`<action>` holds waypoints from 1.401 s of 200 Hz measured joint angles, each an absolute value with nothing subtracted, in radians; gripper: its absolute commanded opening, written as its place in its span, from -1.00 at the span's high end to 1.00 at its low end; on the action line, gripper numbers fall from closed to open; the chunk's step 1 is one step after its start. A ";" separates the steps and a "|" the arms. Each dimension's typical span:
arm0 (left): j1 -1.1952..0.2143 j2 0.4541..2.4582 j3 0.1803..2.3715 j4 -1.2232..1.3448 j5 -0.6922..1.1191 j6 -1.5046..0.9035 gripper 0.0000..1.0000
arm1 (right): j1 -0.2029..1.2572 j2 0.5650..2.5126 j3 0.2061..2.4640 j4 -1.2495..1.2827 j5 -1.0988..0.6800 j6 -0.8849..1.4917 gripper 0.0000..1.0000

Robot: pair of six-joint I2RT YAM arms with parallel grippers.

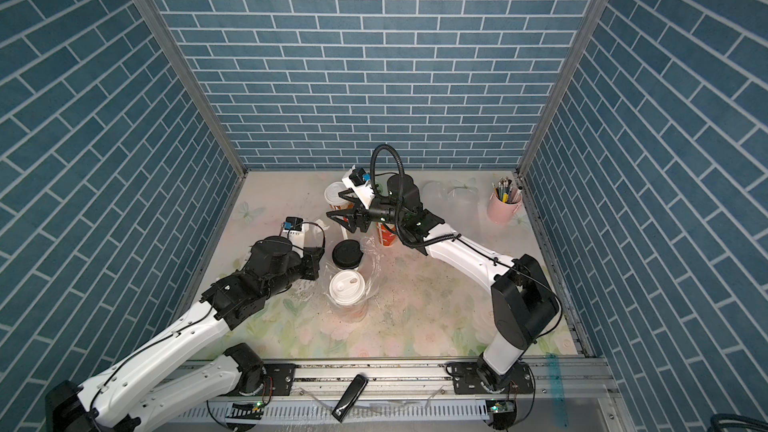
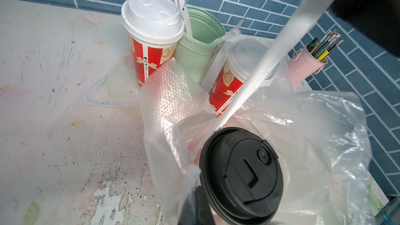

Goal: Pack milk tea into plastic carrier bags
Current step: Place the straw in the plastic carrier bag.

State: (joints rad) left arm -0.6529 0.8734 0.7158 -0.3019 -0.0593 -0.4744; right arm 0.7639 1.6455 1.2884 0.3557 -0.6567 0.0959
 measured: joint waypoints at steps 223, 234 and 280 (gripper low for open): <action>-0.653 0.852 0.716 -0.302 -0.059 -0.474 1.00 | 0.764 1.696 1.271 0.249 -0.730 0.216 0.19; -0.653 0.850 0.715 -0.302 -0.059 -0.474 1.00 | 0.765 1.696 1.271 0.232 -0.730 0.220 -0.05; -0.653 0.828 0.712 -0.302 -0.059 -0.473 1.00 | 0.765 1.669 1.296 0.123 -0.710 0.186 -0.57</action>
